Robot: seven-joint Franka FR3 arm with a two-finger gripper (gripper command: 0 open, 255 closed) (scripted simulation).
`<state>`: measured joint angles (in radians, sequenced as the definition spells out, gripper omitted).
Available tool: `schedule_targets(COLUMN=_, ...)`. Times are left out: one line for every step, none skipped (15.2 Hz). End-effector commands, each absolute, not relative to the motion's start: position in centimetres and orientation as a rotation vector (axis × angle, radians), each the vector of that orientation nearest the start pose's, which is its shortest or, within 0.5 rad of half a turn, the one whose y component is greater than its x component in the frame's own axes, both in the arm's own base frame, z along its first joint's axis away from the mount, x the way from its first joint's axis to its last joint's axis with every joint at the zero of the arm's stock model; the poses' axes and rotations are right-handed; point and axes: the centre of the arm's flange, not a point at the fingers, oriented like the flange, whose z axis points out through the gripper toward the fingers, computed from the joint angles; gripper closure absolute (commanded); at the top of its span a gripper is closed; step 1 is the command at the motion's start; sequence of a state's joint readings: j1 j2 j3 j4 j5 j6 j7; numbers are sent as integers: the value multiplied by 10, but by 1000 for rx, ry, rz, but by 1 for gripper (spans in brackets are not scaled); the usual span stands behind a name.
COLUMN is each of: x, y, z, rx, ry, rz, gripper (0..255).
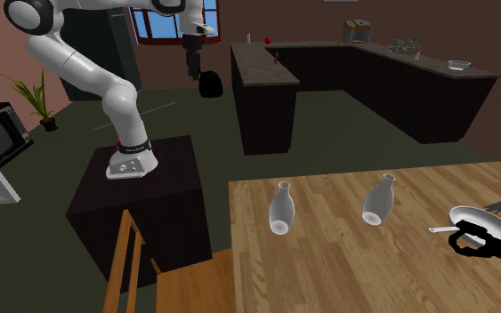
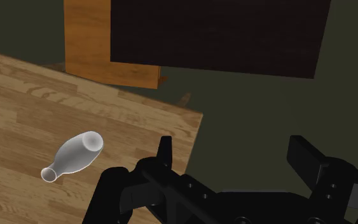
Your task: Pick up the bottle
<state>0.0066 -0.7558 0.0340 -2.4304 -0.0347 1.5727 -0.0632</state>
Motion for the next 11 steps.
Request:
schedule_targets(x=310, y=11, z=546, rx=-3190, ry=-152, rz=165, gripper=0)
schedule_targets(x=316, y=2, z=539, rx=-3189, ry=-151, rz=162, gripper=0)
schedule_targets(x=322, y=-8, z=532, rx=-3188, ry=-150, rz=160, gripper=0)
schedule_targets(x=327, y=-17, z=524, rx=-3187, ry=-148, rz=157, gripper=0)
schedule_targets(x=333, y=-26, z=517, rx=-3186, ry=-147, rz=154, gripper=0)
schedule_targets(x=339, y=-35, z=509, rx=-3185, ry=-146, rz=152, gripper=0)
schedule_targets(x=345, y=-45, z=502, rx=-3184, ry=-145, rz=149, gripper=0)
schedule_targets(x=350, y=-54, z=494, rx=-3183, ry=-144, rz=147, gripper=0)
schedule_targets(x=356, y=-63, z=487, rx=-3182, ry=-143, rz=144, gripper=0)
schedule_targets(x=362, y=-72, z=479, rx=-3181, ry=-141, rz=141, gripper=0)
schedule_targets(x=368, y=-82, z=472, rx=-3181, ry=-140, rz=139, gripper=0)
